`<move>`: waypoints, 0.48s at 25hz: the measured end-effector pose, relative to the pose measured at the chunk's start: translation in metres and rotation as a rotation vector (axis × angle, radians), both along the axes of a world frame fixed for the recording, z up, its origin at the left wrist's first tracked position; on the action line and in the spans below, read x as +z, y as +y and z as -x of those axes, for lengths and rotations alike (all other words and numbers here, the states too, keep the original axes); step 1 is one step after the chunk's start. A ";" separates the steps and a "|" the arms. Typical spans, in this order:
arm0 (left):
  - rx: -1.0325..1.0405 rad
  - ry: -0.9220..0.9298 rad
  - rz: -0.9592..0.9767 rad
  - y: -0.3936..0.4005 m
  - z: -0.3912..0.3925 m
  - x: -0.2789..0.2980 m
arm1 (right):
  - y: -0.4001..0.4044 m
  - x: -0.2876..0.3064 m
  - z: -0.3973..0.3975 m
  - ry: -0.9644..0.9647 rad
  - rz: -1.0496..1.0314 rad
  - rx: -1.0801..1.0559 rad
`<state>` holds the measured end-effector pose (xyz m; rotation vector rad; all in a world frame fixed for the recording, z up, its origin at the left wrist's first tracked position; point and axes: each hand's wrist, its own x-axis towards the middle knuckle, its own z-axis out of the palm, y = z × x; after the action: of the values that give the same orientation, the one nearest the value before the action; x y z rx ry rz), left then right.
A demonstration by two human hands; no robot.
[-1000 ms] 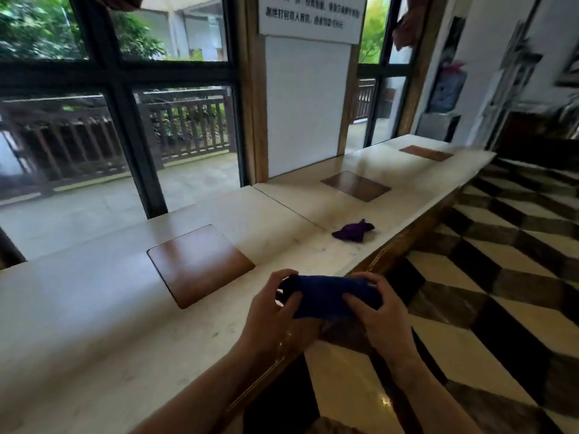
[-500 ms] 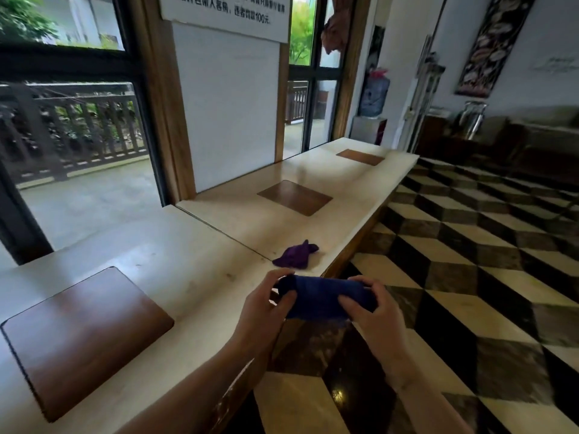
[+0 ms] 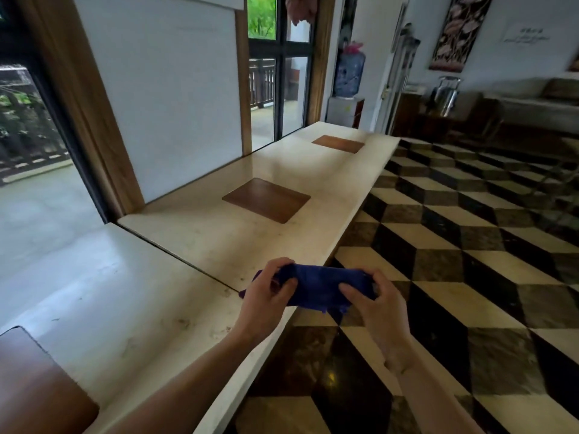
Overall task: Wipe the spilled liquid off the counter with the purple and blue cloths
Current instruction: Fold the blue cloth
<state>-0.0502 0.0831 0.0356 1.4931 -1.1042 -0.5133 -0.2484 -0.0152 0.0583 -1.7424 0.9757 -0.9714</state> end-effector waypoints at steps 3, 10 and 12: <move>0.044 0.010 -0.019 -0.055 -0.006 -0.004 | -0.063 -0.007 -0.011 0.019 0.008 0.032; 0.220 0.018 -0.064 -0.169 -0.016 -0.004 | -0.216 -0.006 -0.044 0.054 -0.033 0.235; 0.282 0.053 -0.079 -0.188 -0.023 -0.009 | -0.249 -0.007 -0.064 0.071 -0.014 0.290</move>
<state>-0.0274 -0.1052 0.0266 1.6626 -0.8221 -0.4006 -0.1848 -0.2643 0.0514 -1.8547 0.7439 -0.7194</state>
